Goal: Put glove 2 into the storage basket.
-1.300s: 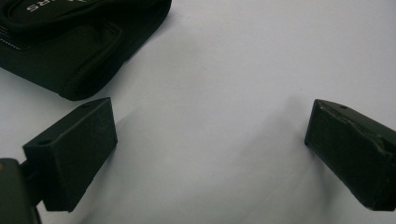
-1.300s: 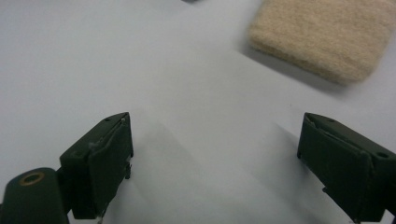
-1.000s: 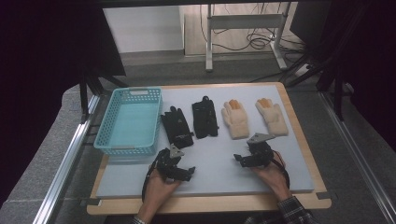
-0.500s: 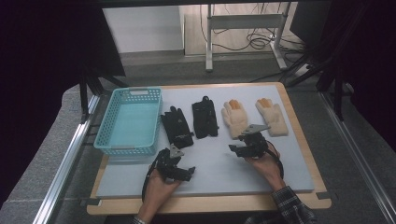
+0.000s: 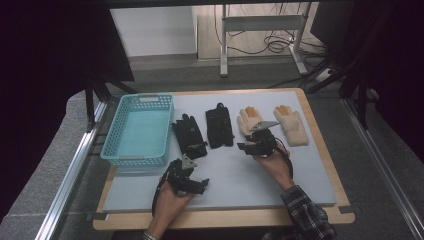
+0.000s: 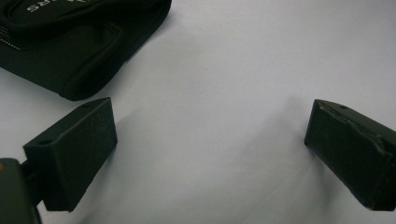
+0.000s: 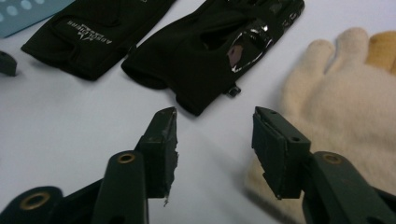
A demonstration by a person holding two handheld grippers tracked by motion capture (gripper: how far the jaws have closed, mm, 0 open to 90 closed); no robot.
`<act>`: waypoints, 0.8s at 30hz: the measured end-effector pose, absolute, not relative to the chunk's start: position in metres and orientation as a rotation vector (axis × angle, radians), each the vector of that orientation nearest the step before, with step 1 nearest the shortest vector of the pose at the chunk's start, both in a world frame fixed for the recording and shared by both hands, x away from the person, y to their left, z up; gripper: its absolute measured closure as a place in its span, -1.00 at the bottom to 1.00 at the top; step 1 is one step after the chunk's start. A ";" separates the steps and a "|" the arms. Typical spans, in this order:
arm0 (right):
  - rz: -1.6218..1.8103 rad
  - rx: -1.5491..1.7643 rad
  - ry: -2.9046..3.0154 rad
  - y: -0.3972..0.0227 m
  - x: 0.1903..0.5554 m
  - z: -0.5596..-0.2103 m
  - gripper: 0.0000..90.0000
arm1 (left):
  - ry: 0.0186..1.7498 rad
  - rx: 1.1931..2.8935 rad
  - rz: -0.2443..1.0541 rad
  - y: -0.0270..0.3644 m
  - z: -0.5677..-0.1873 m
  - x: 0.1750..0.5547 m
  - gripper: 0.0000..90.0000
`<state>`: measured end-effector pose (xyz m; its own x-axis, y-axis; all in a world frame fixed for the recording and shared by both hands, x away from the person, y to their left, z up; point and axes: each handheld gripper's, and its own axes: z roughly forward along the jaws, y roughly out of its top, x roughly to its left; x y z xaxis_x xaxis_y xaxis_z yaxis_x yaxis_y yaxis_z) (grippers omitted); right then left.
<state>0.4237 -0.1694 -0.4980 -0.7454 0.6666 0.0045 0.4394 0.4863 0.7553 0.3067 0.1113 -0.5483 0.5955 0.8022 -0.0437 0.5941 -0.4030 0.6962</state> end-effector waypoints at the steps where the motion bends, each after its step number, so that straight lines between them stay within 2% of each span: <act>1: 1.105 0.931 2.448 -0.165 0.428 -0.497 0.15 | 1.100 2.139 0.392 0.111 -0.548 0.307 -0.94; 11: 1.092 0.932 2.443 -0.150 0.448 -0.495 0.18 | 1.099 2.142 0.393 0.111 -0.548 0.307 -0.94; 15: 1.093 0.941 2.434 -0.137 0.458 -0.495 0.04 | 1.099 2.141 0.392 0.111 -0.548 0.307 -0.94; 24: 1.081 0.963 2.423 -0.123 0.475 -0.496 -0.11 | 1.101 2.139 0.389 0.111 -0.548 0.307 -0.94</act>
